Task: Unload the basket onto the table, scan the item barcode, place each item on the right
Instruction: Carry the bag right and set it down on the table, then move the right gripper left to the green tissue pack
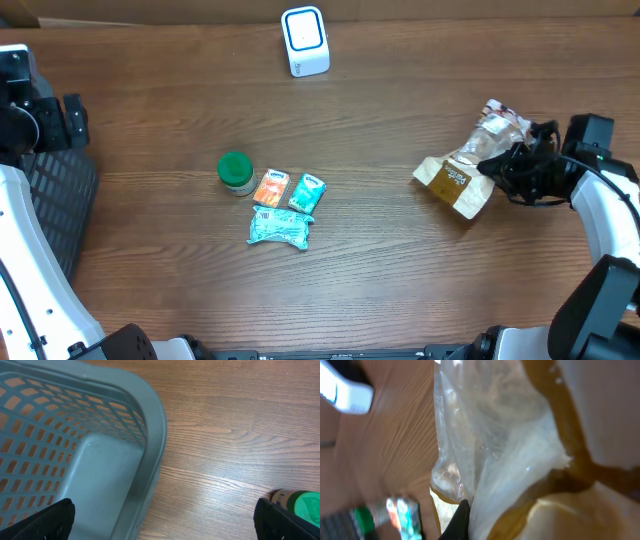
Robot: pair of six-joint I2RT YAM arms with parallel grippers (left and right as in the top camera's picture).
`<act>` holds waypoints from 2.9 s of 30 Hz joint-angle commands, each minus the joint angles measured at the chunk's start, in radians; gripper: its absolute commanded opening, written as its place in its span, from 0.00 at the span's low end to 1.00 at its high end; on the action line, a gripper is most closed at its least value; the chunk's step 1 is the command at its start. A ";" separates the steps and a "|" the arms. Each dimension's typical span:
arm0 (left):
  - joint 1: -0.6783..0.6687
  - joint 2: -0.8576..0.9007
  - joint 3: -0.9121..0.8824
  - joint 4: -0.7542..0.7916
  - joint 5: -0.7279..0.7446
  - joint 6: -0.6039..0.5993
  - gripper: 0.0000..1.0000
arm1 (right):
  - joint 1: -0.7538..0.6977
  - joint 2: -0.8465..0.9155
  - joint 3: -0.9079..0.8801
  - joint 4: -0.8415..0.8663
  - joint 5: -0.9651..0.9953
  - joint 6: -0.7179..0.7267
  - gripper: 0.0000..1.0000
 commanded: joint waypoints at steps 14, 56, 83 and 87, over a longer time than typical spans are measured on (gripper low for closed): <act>0.004 0.005 0.004 0.003 0.000 0.022 1.00 | -0.080 -0.005 -0.004 -0.084 0.146 0.090 0.92; 0.004 0.005 0.004 0.003 0.000 0.022 1.00 | 0.661 -0.007 0.306 -0.243 0.116 0.090 0.96; 0.004 0.005 0.004 0.003 0.000 0.022 1.00 | 1.079 0.356 0.191 0.450 0.188 0.418 0.22; 0.004 0.005 0.004 0.003 0.000 0.022 1.00 | 1.082 0.362 0.191 0.404 0.200 0.422 0.17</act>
